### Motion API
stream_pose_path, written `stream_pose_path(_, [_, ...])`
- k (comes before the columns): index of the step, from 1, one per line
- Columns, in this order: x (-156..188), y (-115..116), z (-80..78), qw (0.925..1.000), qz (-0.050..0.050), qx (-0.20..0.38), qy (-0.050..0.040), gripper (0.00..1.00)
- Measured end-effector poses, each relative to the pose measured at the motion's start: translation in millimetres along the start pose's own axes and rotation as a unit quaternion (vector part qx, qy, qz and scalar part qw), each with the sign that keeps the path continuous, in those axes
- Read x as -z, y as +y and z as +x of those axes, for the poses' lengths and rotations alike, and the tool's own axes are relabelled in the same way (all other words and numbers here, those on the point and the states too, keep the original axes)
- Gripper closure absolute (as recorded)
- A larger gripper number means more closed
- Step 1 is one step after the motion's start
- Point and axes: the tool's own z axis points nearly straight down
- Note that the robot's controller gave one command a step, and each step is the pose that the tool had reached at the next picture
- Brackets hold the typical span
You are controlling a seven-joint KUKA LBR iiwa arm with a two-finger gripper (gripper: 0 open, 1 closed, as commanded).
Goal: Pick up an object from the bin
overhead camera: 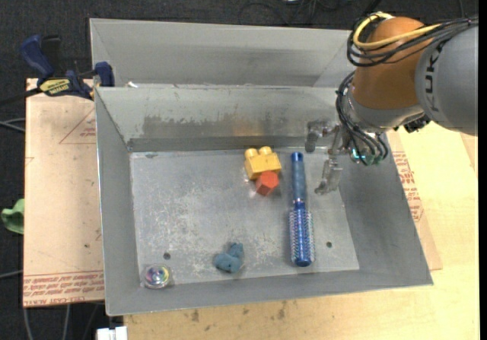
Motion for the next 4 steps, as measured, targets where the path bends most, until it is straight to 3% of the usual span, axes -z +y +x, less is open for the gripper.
stream_pose_path(1, [-74.7,35.6,38.9,0.9214,0.001,0.389,-0.0030,0.00])
stream_pose_path(2, [-44.3,46.0,74.4,0.8279,0.001,0.561,-0.0025,0.00])
stream_pose_path(3, [-42.4,38.3,89.4,0.7184,0.002,0.696,-0.0020,0.00])
stream_pose_path(4, [-76.1,24.8,102.4,0.5696,0.000,0.822,-0.0006,0.00])
